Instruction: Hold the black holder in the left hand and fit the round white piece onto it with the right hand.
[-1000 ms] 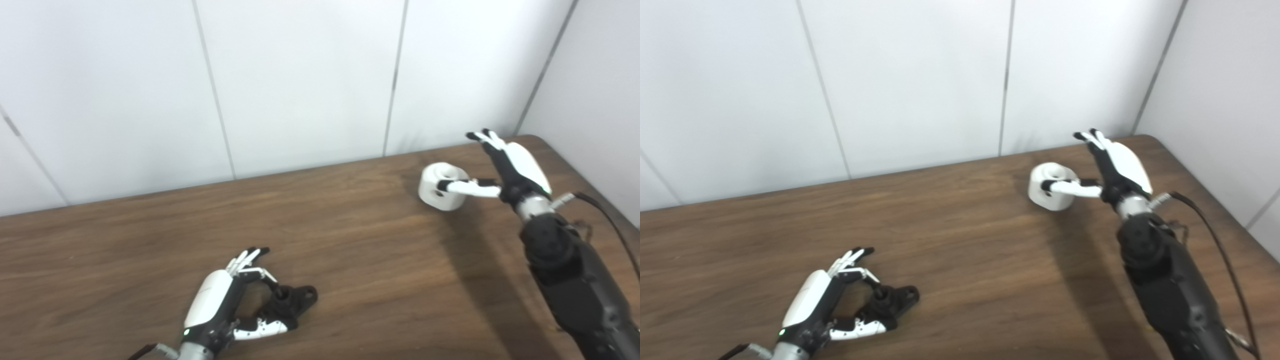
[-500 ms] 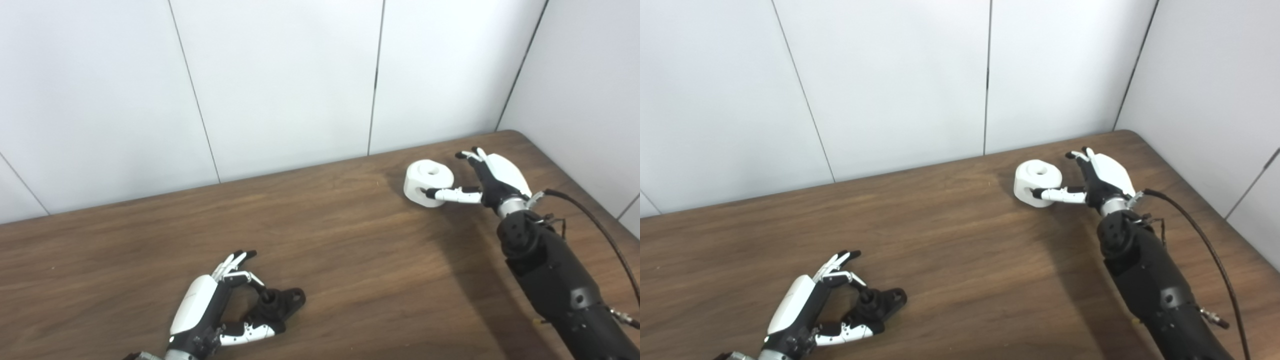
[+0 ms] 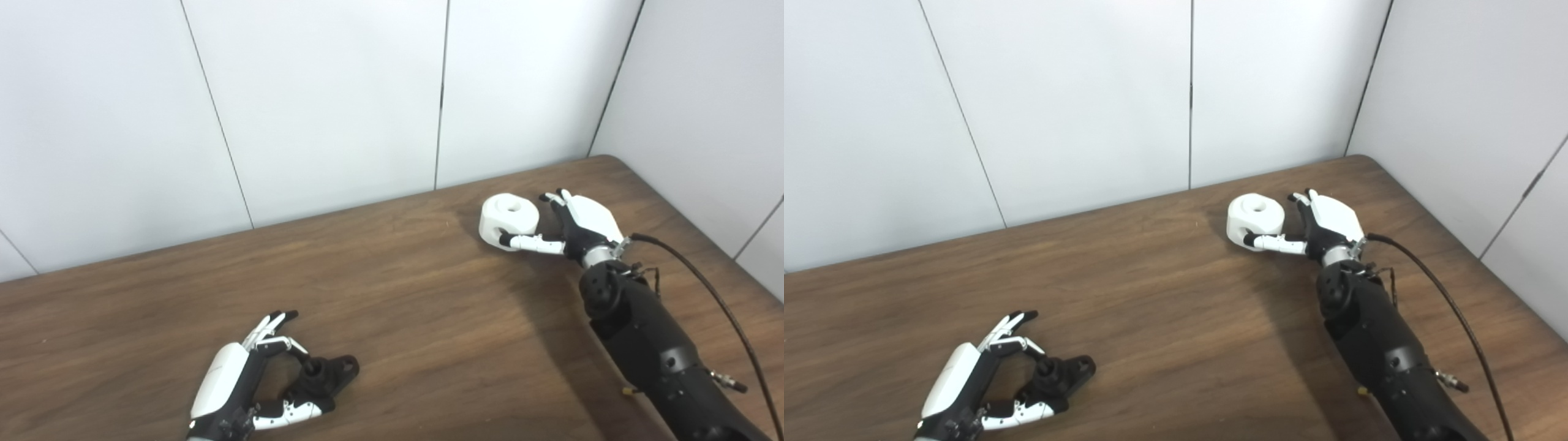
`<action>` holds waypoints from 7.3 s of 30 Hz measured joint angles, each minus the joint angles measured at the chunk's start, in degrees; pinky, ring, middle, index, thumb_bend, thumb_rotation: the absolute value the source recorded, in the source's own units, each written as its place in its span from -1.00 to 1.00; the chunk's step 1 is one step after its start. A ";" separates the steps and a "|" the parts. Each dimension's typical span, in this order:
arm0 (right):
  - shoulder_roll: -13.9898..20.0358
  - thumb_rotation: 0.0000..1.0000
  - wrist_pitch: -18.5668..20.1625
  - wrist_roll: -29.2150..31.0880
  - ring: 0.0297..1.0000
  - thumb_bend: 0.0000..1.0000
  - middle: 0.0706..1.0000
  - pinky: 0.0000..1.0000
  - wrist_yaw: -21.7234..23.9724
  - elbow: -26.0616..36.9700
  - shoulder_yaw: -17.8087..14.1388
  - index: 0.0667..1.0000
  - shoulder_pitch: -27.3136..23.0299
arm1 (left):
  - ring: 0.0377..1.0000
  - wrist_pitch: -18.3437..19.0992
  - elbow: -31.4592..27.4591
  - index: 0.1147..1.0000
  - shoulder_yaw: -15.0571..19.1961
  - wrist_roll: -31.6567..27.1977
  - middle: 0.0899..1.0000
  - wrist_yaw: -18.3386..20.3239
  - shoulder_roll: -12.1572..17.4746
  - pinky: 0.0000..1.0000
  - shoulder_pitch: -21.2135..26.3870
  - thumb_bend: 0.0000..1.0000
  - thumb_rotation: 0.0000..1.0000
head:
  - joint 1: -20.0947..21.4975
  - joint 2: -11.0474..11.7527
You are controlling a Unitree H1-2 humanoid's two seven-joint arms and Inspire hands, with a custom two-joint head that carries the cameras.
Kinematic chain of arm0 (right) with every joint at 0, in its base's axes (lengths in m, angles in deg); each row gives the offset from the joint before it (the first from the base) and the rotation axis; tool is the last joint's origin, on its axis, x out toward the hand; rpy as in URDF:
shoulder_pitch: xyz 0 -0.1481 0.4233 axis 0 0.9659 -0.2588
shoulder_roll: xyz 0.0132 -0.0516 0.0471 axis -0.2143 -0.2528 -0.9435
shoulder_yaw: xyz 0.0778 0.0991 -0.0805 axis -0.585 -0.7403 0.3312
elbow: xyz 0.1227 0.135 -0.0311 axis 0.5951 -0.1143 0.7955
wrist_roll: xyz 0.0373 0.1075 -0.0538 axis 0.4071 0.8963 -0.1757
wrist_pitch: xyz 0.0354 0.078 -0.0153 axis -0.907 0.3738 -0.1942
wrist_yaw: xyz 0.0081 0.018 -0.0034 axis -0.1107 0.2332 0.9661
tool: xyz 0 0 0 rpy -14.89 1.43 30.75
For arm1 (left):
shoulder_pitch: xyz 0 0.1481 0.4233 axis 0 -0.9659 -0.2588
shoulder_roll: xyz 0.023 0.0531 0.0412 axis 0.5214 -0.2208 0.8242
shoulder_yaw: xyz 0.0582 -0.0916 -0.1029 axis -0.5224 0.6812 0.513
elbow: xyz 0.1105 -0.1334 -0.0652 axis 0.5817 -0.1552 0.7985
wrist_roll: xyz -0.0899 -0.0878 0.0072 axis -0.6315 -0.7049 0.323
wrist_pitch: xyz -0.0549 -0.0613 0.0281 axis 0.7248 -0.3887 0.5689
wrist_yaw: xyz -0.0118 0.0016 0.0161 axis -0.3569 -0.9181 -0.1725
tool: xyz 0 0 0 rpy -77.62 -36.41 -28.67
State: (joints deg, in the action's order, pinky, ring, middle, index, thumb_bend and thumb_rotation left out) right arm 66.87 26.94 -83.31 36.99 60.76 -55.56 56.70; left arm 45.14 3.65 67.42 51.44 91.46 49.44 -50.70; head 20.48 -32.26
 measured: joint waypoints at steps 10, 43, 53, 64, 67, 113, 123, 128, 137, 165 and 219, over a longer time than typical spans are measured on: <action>-2.76 0.54 0.10 -1.02 0.98 1.00 1.00 0.90 3.28 2.82 -1.52 0.88 0.03 | 0.96 0.02 0.28 -0.17 0.00 0.34 0.83 0.12 0.02 0.91 0.08 0.03 -0.93 | 0.09 0.44; -9.13 0.25 0.15 -14.91 0.97 1.00 0.97 0.93 15.75 12.50 -6.68 0.86 -0.67 | 0.96 -0.13 0.79 -0.17 0.06 0.44 0.83 -0.02 -0.05 0.92 0.27 0.03 -0.93 | 0.53 0.88; -8.44 0.28 0.17 -19.43 0.94 1.00 0.94 0.86 18.59 13.17 -8.45 0.77 -1.75 | 0.96 -0.15 0.78 -0.17 0.11 0.39 0.83 0.03 -0.04 0.92 0.21 0.03 -0.93 | 1.14 0.79; -10.17 0.27 0.19 -36.30 1.00 1.00 1.00 0.97 42.78 24.93 -13.34 0.74 -9.25 | 0.97 -0.15 0.79 -0.17 0.25 0.25 0.84 0.15 0.03 0.93 0.20 0.03 -0.93 | 1.67 1.32; -10.25 0.28 0.18 -40.37 1.00 1.00 1.00 0.93 48.78 25.31 -13.73 0.78 -12.06 | 0.96 -0.12 0.85 -0.17 0.21 0.27 0.83 0.14 -0.04 0.93 0.24 0.03 -0.93 | 1.67 1.41; -9.25 -0.04 0.16 -48.26 1.00 1.00 1.00 1.00 51.14 16.40 -6.76 0.67 -13.23 | 0.98 0.04 0.68 -0.17 0.53 0.26 0.83 0.12 -0.14 0.94 -0.02 0.03 -0.93 | 2.11 2.29; -9.10 -0.05 0.16 -48.09 1.00 1.00 1.00 1.00 50.61 14.41 -7.16 0.64 -13.23 | 0.96 0.17 0.43 -0.17 0.53 0.64 0.82 0.09 -0.11 0.92 -0.14 0.03 -0.93 | 2.29 2.11; -8.62 0.02 0.16 -48.08 1.00 1.00 1.00 1.00 50.70 11.71 -7.59 0.69 -13.36 | 0.96 0.16 0.24 -0.17 0.55 0.61 0.82 0.16 -0.05 0.92 -0.25 0.03 -0.93 | 2.46 2.02; -7.49 0.07 0.15 -48.65 1.00 1.00 1.00 1.00 51.61 10.32 -6.53 0.66 -13.42 | 0.95 1.00 -0.52 -0.17 0.65 0.73 0.82 0.16 0.16 0.91 -0.76 0.03 -0.93 | 2.46 1.67; -7.28 0.17 0.10 -48.30 1.00 1.00 0.99 0.97 49.92 5.35 -4.58 0.67 -13.63 | 0.96 1.29 -1.27 -0.17 0.65 0.48 0.82 0.31 0.34 0.92 -1.27 0.03 -0.93 | 1.76 1.49; -5.09 -0.72 -0.02 -32.91 0.62 0.03 0.53 0.90 37.69 9.18 -3.19 -0.03 -10.91 | 0.95 2.29 -2.17 -0.17 0.29 1.21 0.81 0.22 0.31 0.92 -1.96 0.03 -0.93 | -2.01 0.00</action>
State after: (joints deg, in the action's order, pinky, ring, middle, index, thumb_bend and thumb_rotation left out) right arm 61.77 26.92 -116.22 74.68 69.94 -58.75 45.80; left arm 47.43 1.48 67.71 52.65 91.69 49.75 -52.65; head 18.47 -32.25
